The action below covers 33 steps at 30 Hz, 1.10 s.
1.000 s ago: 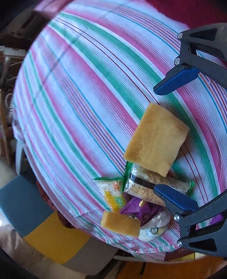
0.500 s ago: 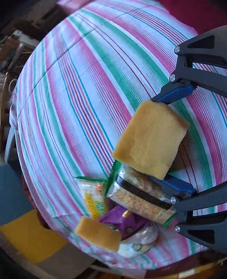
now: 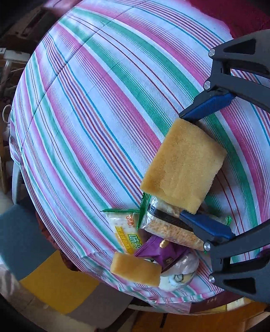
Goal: Organize objects
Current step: 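Lift the purple packet with the left tool while the right tool grasps a large yellow sponge, then carry the purple packet into the gold tray and open the left tool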
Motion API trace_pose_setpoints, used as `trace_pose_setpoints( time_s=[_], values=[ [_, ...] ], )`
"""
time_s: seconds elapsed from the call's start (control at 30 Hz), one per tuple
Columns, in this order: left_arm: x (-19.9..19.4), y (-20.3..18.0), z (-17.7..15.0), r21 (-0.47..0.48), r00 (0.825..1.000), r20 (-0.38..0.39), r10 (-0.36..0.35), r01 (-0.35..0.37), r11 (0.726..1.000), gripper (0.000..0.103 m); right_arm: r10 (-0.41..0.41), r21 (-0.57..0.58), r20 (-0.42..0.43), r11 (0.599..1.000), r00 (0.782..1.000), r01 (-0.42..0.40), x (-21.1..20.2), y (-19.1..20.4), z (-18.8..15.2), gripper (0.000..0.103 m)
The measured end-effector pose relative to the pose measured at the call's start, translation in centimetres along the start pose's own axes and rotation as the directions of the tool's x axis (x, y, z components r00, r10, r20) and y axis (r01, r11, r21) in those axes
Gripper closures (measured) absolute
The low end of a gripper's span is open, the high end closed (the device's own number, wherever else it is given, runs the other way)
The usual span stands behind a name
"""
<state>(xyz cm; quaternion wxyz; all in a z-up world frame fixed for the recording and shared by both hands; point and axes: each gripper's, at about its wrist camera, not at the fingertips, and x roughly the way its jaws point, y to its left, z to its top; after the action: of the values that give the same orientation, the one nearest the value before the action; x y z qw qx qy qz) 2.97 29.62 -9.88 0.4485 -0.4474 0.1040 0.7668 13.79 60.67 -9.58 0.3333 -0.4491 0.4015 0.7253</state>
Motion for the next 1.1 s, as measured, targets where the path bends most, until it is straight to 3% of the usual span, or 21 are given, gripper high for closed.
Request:
trace_pose_setpoints(
  time_s=[0.07, 0.2, 0.27, 0.77, 0.97, 1.1],
  values=[
    [0.0, -0.1, -0.1, 0.004, 1.000, 0.001, 0.004, -0.004, 1.000, 0.066, 0.008, 0.011, 0.004, 1.000, 1.000, -0.008, -0.1, -0.2, 0.0, 0.016],
    [0.0, -0.3, -0.1, 0.013, 1.000, 0.004, 0.014, -0.014, 1.000, 0.066, -0.037, -0.036, 0.018, 0.999, 0.999, 0.037, -0.5, 0.0, -0.2, 0.032],
    [0.0, -0.3, -0.1, 0.016, 1.000, 0.005, 0.016, -0.016, 1.000, 0.066, -0.057, -0.066, 0.023, 0.996, 0.998, 0.059, -0.7, 0.1, -0.2, 0.035],
    [-1.4, -0.5, -0.1, 0.025, 0.999, 0.020, 0.049, -0.049, 0.998, 0.072, -0.086, -0.117, 0.033, 0.989, 0.996, 0.089, -0.5, 0.2, 0.2, 0.036],
    [-8.3, 3.3, 2.2, -0.120, 0.985, 0.157, 0.065, -0.046, 0.992, 0.072, -0.088, -0.125, 0.038, 0.988, 0.995, 0.092, -0.4, 0.4, 0.4, 0.037],
    [-12.0, 9.9, 3.6, -0.296, 0.971, 0.178, 0.159, -0.101, 0.950, 0.072, -0.094, -0.135, 0.044, 0.986, 0.995, 0.099, -0.4, 0.8, 0.3, 0.038]
  ],
)
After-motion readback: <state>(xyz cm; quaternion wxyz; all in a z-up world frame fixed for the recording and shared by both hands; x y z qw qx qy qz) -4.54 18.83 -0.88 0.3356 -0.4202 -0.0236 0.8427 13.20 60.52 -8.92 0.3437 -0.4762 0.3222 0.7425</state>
